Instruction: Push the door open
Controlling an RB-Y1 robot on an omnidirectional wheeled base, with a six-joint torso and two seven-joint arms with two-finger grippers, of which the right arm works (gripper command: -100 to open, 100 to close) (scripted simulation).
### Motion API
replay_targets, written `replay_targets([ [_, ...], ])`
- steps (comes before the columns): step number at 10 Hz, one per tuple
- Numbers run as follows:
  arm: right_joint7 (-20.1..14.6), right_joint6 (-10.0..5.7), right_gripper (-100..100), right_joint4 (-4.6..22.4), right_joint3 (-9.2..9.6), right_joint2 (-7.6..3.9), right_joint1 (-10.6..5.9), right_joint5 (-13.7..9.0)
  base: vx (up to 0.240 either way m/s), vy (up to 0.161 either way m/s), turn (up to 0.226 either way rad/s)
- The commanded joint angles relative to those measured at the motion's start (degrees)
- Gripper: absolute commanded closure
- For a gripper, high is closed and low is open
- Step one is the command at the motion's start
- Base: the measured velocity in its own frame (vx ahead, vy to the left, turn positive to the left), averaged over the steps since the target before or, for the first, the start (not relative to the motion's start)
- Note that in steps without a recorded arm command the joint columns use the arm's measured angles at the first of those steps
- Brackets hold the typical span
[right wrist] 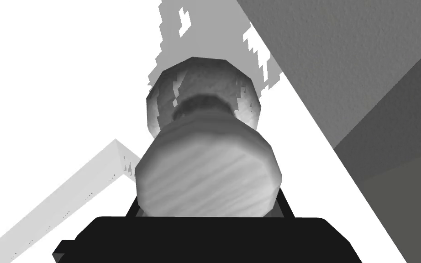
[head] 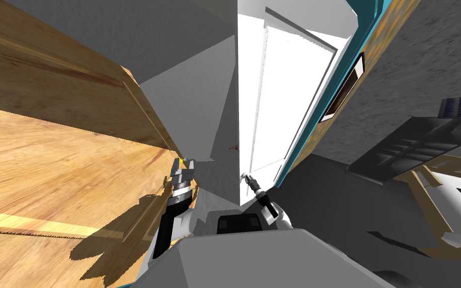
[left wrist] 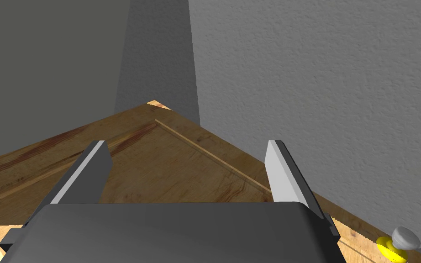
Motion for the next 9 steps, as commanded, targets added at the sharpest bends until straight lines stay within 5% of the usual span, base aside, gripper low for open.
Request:
replay_targets([
  [1,-2.2,-0.19,100,-0.4,-0.20,-0.25,-0.17,-1.0,0.048,0.002,0.035],
  [7,-11.2,-0.53,100,-0.9,-0.29,-0.16,0.24,-7.3,0.043,0.002,0.066],
  [8,-7.8,-0.31,-100,-0.6,0.18,-0.53,0.11,-6.6,-0.012,0.006,-0.037],
  [9,-6.6,-0.25,-100,-0.4,0.46,-0.70,-0.04,-6.6,-0.062,0.021,-0.083],
])
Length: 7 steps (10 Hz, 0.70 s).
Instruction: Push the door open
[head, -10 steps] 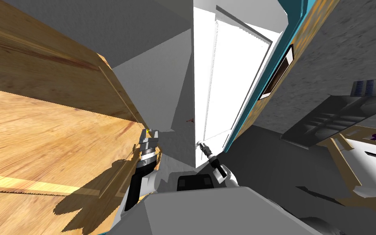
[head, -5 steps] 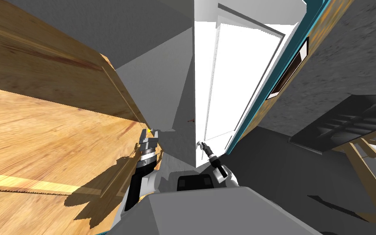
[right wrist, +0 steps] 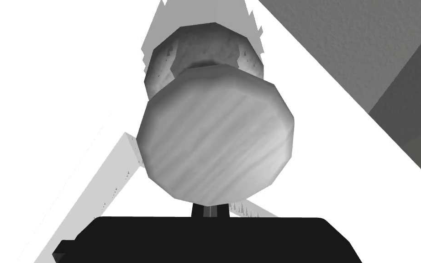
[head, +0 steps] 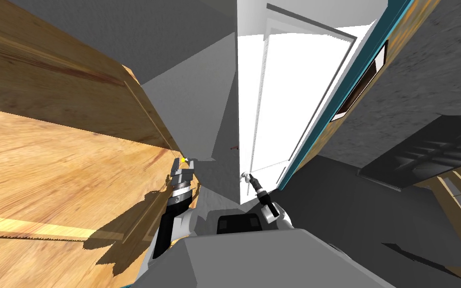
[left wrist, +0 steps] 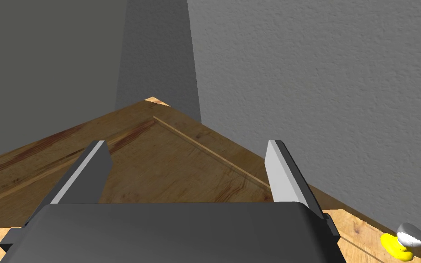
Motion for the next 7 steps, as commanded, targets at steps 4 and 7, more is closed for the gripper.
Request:
replay_targets([
  [4,7.5,0.46,-100,0.9,1.74,-1.04,-0.80,-0.2,-0.062,0.023,-0.063],
  [7,11.9,0.66,-100,1.5,2.69,-1.60,-1.28,-0.3,-0.051,0.011,-0.051],
])
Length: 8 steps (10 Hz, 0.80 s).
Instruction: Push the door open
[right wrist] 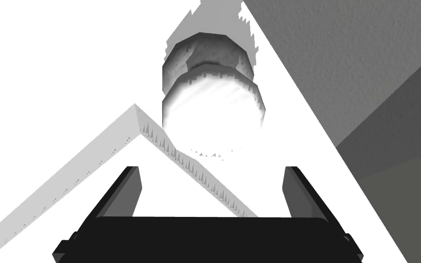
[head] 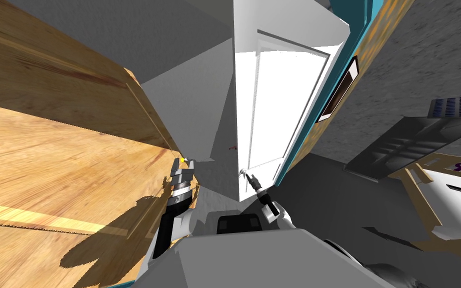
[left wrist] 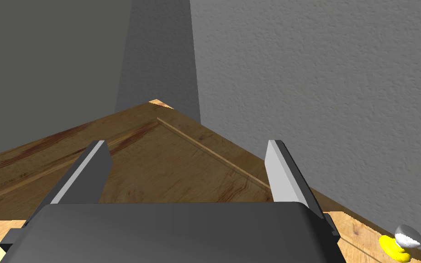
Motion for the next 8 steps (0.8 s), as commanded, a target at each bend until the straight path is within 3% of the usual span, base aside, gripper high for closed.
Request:
replay_targets([
  [1,2.0,-0.06,-100,0.5,0.27,-0.14,-0.28,0.0,-0.041,0.012,-0.032],
  [7,11.1,0.39,-100,1.8,2.37,-1.37,-1.34,-0.3,-0.052,0.015,-0.054],
  [8,11.4,0.39,-100,1.8,2.37,-1.37,-1.34,-0.3,-0.045,0.009,-0.029],
])
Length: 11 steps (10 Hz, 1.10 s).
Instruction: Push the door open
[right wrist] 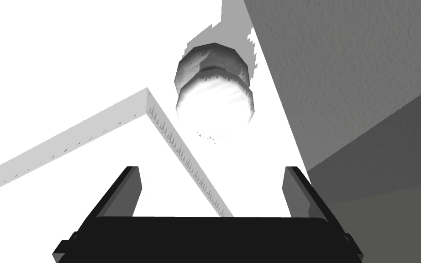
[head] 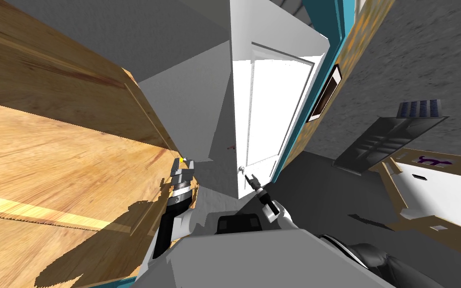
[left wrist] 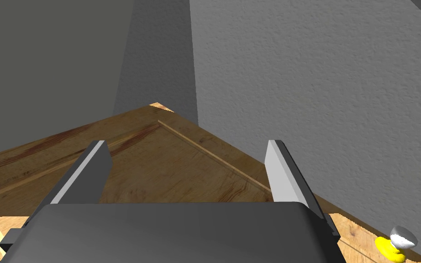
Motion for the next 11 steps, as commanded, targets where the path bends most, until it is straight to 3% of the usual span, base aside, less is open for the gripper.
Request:
replay_targets([
  [1,2.9,0.16,-100,0.4,0.61,-0.36,-0.32,-0.1,-0.041,0.011,-0.053],
  [11,16.1,0.80,-100,2.2,3.48,-1.99,-1.78,-0.4,-0.052,0.011,-0.051],
])
